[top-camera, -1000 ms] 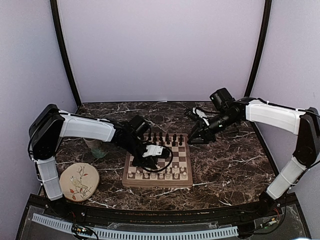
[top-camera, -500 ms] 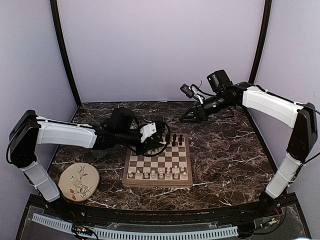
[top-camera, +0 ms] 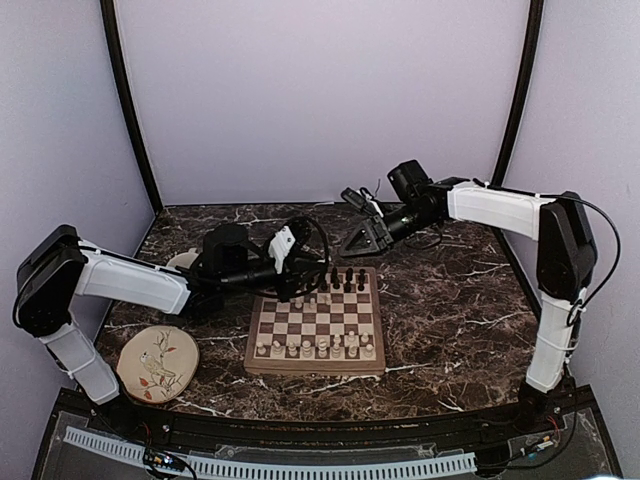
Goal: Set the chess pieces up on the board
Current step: Pass from the left arm to the right
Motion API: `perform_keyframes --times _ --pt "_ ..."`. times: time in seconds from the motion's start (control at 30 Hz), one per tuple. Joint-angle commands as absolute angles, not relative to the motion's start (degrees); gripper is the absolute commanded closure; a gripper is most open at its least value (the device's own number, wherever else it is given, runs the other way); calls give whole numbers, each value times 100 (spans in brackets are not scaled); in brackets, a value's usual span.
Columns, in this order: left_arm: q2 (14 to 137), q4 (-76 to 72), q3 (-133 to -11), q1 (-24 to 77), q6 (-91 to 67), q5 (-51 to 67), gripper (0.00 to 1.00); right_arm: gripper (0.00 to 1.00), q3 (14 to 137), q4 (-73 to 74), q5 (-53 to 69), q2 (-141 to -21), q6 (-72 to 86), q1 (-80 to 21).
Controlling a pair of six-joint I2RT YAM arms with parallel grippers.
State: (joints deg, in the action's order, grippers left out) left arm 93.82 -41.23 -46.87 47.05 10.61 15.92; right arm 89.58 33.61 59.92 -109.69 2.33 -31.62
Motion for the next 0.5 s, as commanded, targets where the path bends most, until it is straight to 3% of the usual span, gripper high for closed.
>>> perform_keyframes --times 0.0,0.47 --pt "9187 -4489 -4681 4755 877 1567 84 55 9201 3002 6510 -11068 647 -3344" --pt "9247 -4482 -4755 4813 879 1558 84 64 9160 2592 6724 -11185 1066 -3508"
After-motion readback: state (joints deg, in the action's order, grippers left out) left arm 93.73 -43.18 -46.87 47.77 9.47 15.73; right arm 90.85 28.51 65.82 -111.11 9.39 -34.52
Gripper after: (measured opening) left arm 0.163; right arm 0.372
